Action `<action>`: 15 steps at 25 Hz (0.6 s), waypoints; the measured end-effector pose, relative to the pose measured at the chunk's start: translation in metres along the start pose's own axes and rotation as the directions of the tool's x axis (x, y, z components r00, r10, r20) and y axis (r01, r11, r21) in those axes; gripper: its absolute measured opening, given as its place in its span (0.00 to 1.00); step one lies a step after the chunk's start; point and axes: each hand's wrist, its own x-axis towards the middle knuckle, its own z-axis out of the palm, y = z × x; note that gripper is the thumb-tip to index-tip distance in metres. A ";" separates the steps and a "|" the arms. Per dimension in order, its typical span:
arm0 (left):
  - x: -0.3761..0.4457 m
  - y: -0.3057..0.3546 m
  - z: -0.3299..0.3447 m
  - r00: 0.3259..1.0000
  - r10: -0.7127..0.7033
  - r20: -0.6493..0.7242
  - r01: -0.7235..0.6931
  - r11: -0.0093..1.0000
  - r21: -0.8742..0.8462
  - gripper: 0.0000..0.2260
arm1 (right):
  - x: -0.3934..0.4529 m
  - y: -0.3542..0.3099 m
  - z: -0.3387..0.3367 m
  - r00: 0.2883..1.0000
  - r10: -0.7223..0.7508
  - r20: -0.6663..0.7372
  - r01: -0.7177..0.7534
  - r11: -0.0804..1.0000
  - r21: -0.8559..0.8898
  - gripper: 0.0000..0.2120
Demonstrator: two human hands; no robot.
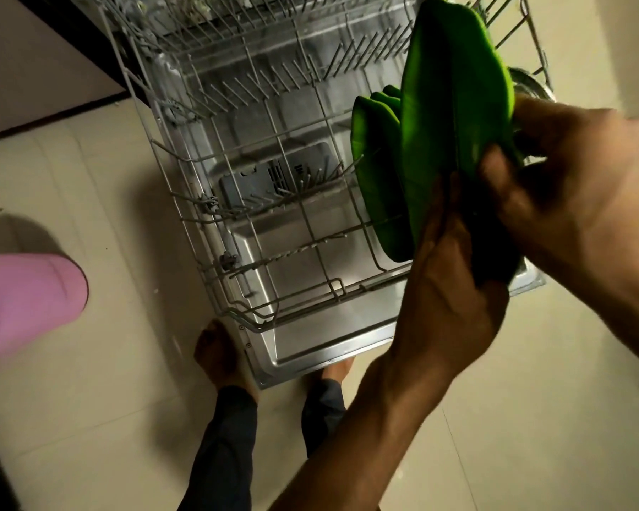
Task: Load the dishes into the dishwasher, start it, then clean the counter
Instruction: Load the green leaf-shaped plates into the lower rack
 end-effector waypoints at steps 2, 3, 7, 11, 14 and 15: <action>0.008 -0.008 -0.004 0.999 -0.028 -0.027 0.028 0.999 0.018 0.28 | 0.015 -0.018 0.018 1.000 -0.006 -0.022 0.007 0.999 0.037 0.14; 0.010 -0.007 -0.008 0.999 -0.024 -0.035 0.025 1.000 0.014 0.29 | 0.020 -0.019 0.024 1.000 0.013 -0.007 -0.013 1.000 0.020 0.15; 0.017 -0.014 -0.016 0.998 -0.060 -0.010 0.060 0.998 0.005 0.27 | 0.026 -0.008 0.041 0.999 0.016 0.033 -0.015 0.999 -0.044 0.14; 0.025 -0.017 -0.021 0.991 -0.133 0.025 0.132 0.989 0.062 0.21 | 0.034 -0.002 0.059 0.999 -0.018 0.037 0.019 1.000 -0.023 0.13; 0.029 -0.018 -0.024 0.982 -0.181 0.042 0.177 0.980 0.094 0.18 | 0.040 0.005 0.067 0.998 -0.025 0.063 0.028 0.999 -0.040 0.12; 0.030 -0.020 -0.025 0.978 -0.202 0.045 0.197 0.976 0.096 0.17 | 0.043 0.006 0.068 0.997 -0.021 0.069 0.024 0.999 -0.045 0.11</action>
